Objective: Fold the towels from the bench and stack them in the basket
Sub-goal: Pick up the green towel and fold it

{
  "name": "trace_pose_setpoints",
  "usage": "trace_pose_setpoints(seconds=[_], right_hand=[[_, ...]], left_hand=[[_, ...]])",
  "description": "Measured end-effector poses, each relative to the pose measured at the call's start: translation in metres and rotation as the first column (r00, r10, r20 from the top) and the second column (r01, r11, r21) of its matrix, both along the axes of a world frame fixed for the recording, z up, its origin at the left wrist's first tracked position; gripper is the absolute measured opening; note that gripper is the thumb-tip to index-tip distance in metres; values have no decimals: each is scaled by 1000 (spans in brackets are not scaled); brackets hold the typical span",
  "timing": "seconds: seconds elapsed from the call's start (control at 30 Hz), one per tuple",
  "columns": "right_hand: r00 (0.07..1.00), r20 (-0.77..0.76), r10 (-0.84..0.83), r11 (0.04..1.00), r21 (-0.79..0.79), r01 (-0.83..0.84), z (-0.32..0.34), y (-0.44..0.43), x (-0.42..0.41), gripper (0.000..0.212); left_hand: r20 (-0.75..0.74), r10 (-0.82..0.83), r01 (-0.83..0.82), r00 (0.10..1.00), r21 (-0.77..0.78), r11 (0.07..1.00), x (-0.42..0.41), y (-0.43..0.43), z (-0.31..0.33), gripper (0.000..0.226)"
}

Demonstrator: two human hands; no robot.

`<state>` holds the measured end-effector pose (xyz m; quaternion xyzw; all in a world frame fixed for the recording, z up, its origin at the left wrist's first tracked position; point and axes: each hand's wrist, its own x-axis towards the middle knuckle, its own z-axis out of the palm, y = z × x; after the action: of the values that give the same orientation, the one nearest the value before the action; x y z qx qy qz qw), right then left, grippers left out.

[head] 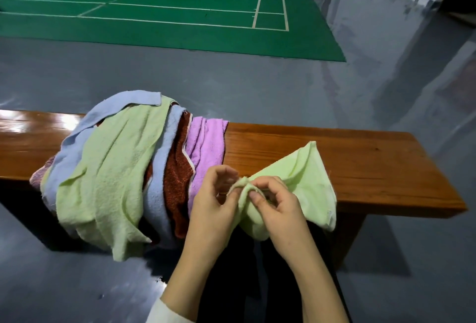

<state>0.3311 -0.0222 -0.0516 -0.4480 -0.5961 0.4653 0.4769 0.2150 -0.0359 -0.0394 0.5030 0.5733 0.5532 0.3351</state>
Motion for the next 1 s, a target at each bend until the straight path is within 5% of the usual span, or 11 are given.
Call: trace_pose_setpoints(seconds=[0.23,0.43,0.57,0.73,0.83,1.0], right_hand=[[994,-54,-91,996,-16,91,2,-2,0,7],[998,-59,-14,993,-118,7,5,-7,1,26],[998,68,-9,999,-30,11,7,-4,2,25],[993,37,-116,993,20,115,7,-2,-3,27],[989,16,-149,989,19,148,10,-1,-1,24],[986,-4,-167,986,-5,167,15,-4,4,25]], left_hand=[[131,-79,80,988,-8,997,-5,-4,3,21],[165,-106,102,981,34,994,-3,-9,4,18],[30,-105,101,994,115,988,-4,-13,-7,23],[-397,-29,148,917,273,950,3,-26,-35,33],[-472,-8,106,882,182,978,-5,-27,-59,50],[-429,32,20,903,117,993,-20,-26,-74,46]])
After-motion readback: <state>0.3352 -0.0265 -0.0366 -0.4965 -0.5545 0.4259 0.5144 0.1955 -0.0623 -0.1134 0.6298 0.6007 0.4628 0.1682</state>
